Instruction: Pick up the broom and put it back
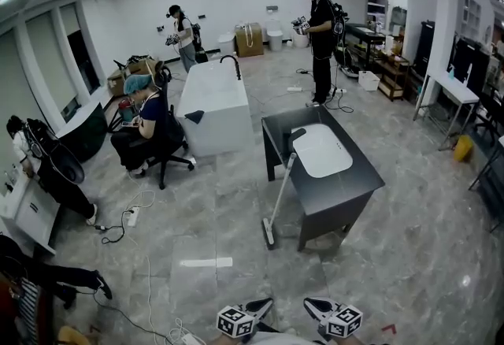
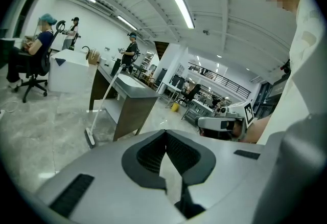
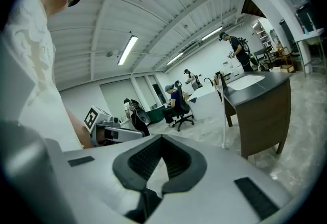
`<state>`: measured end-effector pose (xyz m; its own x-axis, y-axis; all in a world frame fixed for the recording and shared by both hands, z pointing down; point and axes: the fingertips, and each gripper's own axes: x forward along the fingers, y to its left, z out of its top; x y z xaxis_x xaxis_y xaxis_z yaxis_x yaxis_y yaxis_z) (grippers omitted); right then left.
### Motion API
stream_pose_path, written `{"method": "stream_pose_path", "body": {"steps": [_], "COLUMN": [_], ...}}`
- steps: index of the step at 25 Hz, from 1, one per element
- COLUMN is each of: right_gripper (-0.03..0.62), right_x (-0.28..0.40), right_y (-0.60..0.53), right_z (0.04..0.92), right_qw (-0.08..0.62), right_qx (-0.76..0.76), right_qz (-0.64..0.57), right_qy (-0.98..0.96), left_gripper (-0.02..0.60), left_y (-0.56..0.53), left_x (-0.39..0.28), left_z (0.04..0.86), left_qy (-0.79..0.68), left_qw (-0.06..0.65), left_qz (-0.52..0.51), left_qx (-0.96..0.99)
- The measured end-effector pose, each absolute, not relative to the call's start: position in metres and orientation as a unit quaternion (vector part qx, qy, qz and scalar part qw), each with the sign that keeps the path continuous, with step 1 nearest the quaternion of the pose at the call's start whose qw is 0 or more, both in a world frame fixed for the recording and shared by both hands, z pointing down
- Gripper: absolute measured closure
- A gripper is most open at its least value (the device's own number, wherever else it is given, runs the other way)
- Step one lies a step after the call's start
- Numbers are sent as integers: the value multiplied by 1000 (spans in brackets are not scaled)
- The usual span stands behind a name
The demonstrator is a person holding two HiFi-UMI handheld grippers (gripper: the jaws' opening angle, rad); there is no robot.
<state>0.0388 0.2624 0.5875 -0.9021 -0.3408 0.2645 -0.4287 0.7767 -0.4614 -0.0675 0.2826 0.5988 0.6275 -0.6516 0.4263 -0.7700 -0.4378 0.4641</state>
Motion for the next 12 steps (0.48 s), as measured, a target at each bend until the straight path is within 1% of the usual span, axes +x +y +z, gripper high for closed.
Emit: {"method": "stream_pose_path", "body": {"steps": [8, 12], "right_gripper": [577, 577], "right_x": [32, 22], "right_y": [227, 183], "right_z": [586, 584], "right_qw": [100, 104], "right_qx": [240, 250], "right_qz": [277, 267], "right_qy": [-925, -925], "left_gripper": [569, 569], "left_y": [241, 198], "left_x": [-71, -75], "left_z": [607, 607], "left_qy": [-396, -386], "left_qw": [332, 322], "left_qz": [73, 59], "left_qx": [853, 862]}}
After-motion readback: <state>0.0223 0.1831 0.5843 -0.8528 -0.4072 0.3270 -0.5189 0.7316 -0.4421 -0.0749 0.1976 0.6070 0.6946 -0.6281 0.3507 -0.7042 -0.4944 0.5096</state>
